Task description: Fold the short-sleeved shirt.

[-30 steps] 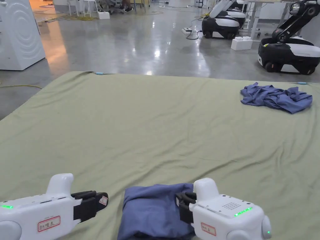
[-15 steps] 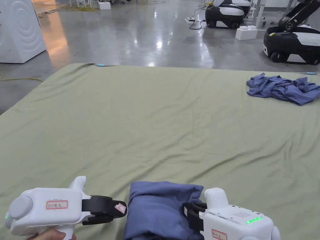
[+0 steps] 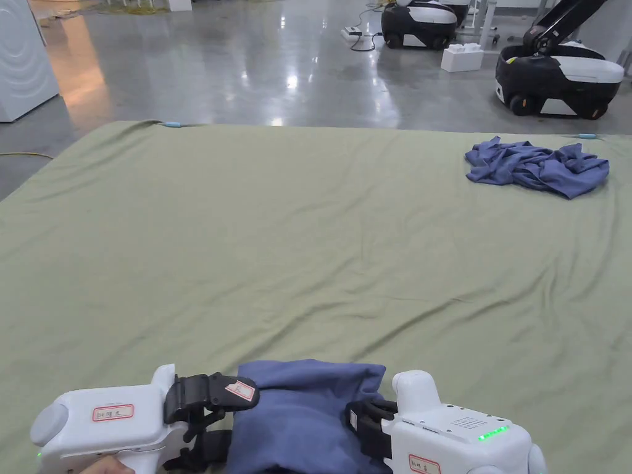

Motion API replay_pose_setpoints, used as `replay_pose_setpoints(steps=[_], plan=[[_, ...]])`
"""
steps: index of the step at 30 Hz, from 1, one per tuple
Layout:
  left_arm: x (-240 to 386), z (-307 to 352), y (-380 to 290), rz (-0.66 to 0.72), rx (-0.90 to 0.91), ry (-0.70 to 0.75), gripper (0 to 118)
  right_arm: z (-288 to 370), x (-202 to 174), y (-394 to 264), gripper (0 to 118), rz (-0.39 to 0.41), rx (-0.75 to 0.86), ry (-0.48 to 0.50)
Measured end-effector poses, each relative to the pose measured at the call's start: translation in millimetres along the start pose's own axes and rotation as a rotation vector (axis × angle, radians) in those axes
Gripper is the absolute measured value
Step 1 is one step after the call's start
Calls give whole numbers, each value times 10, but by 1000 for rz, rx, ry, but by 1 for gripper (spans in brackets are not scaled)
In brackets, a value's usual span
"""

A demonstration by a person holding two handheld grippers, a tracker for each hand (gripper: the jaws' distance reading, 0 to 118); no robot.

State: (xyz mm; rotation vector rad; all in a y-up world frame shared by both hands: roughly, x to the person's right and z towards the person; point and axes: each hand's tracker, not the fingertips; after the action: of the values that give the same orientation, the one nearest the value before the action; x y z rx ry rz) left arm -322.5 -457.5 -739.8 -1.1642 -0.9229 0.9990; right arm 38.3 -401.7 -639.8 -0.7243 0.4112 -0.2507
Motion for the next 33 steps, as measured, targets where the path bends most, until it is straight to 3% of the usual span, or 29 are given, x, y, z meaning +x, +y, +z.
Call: replay_pose_setpoints(steps=[6,9,10,11,12,14,20,24,25,27,28,29,30,33], plan=[[206,-397,-14,-73,-57,85,118,-2,8,22,2,-4,-11,0],[203,-294,57,-6,-80,97,118,1,6,24,2,-6,-13,0],[211,-239,65,-3,-78,135,95,2,8,27,2,-6,-14,1],[213,-167,87,-36,-47,225,42,3,9,29,2,-4,-15,-1],[155,-130,88,-66,-39,300,36,11,16,24,2,-3,-14,-2],[108,-143,32,-21,-50,207,36,18,19,25,2,-12,-15,12],[167,-116,50,-39,-38,219,36,58,23,19,2,-52,2,24],[282,3,54,-107,-32,256,36,124,-62,54,4,-3,24,15],[276,48,75,-98,-32,264,36,168,-82,68,32,15,47,9],[332,144,72,-111,-24,302,36,348,-81,113,111,5,141,-14],[357,191,85,-138,-32,326,36,425,-68,134,118,-5,155,-12],[388,248,93,-162,-24,355,36,533,-55,157,118,-7,153,-1],[411,292,104,-172,-22,365,36,700,-63,180,118,13,260,-13],[461,399,122,-177,-4,395,36,1172,-171,228,118,146,286,-125]])
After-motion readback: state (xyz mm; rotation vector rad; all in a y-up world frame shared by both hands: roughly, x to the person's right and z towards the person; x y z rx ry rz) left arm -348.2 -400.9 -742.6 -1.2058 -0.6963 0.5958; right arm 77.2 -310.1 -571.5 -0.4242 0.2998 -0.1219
